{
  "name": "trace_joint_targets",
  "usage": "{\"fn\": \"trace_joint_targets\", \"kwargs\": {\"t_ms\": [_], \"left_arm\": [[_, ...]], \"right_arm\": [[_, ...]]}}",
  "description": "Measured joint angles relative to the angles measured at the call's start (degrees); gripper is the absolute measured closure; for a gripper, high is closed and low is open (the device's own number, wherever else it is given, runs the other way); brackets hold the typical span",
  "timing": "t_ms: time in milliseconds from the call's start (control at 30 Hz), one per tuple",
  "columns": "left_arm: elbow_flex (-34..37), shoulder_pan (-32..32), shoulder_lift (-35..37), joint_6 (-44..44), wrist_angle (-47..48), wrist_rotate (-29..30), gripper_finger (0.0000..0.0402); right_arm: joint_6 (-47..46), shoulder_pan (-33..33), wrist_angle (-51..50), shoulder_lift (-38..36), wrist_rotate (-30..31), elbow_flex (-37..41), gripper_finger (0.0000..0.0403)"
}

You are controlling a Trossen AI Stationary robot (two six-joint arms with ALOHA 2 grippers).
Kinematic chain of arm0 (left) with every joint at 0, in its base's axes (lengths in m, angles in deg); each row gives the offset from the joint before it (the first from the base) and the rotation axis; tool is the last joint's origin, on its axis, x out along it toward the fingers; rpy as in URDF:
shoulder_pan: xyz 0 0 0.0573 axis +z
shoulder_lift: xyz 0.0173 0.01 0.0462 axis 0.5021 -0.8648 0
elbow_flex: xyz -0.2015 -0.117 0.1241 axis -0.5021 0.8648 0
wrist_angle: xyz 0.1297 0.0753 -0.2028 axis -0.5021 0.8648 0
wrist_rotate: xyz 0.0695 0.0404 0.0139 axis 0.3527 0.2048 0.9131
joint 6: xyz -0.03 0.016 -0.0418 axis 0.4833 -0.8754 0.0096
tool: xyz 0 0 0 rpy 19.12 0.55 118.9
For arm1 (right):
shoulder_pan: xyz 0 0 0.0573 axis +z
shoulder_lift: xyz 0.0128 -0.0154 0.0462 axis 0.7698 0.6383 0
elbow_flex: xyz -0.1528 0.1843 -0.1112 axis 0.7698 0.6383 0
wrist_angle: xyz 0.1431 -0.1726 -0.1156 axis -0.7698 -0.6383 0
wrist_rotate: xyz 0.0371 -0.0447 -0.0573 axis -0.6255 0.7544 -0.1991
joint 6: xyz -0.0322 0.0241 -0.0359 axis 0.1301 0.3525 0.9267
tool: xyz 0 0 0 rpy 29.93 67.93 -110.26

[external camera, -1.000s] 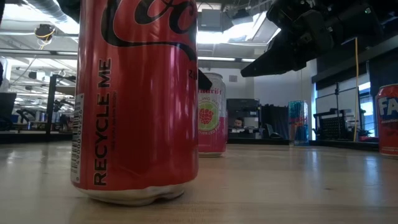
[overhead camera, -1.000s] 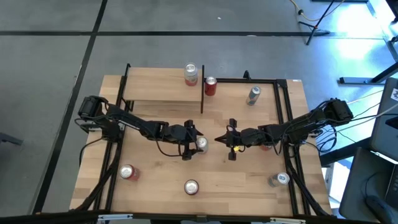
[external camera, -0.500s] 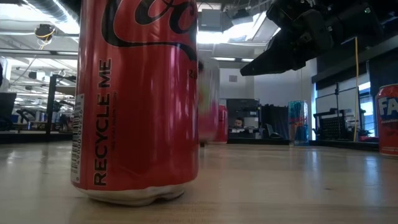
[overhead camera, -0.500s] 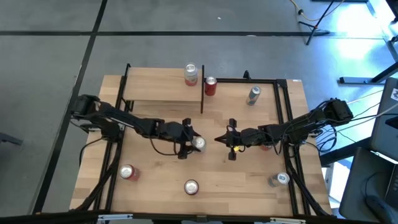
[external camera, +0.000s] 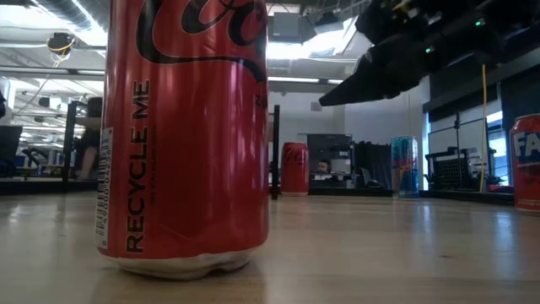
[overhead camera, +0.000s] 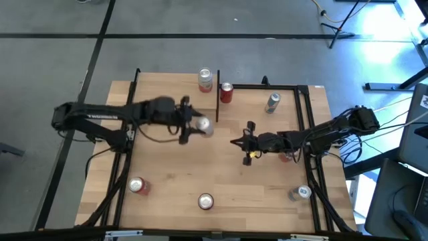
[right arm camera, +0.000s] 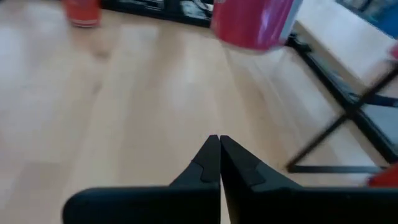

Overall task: Place canned beverage on shelf
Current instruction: Put the pink soda can aligned with the other pink soda can on the shelf

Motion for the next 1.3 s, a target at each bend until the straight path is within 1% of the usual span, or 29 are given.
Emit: {"fn": "trace_joint_targets", "kwargs": {"t_ms": [133, 200, 300, 467, 567, 733, 867, 1067, 1300], "left_arm": [[-7.6, 6.6, -2.2, -3.3, 6.9, -3.3, 0.0182], [-10.1, 10.1, -3.3, -4.9, 9.1, -6.1, 0.0182], [-13.3, 15.7, -5.0, -7.3, 10.8, -12.0, 0.0182], [-15.2, 24.4, -9.0, -10.6, 11.9, -22.0, 0.0182], [-15.6, 28.2, -11.5, -12.1, 12.0, -26.1, 0.0182], [-15.8, 31.6, -14.8, -13.4, 10.8, -27.4, 0.0182], [-15.8, 32.8, -16.4, -13.2, 9.6, -31.9, 0.0181], [-15.8, 33.3, -17.0, -14.8, 8.5, -30.5, 0.0181], [-15.8, 33.2, -17.0, -14.7, 7.6, -29.8, 0.0181]], "right_arm": [[0.5, -3.9, -0.1, 0.0, -0.5, 0.0, 0.0402], [0.8, -5.6, -0.1, 0.0, -0.6, 0.0, 0.0402], [1.1, -8.0, -0.1, 0.0, -1.8, 0.0, 0.0402], [1.1, -11.7, 0.7, 0.0, -2.9, 0.0, 0.0402], [0.9, -13.3, 1.9, 0.0, -4.0, 0.0, 0.0402], [0.6, -14.2, 2.9, 0.0, -4.5, 0.0, 0.0402], [0.6, -14.0, 3.0, 0.0, -4.5, 0.0, 0.0402], [0.4, -14.0, 3.0, 0.0, -4.5, 0.0, 0.0402], [0.4, -14.0, 2.9, 0.0, -4.6, 0.0, 0.0402]]}}
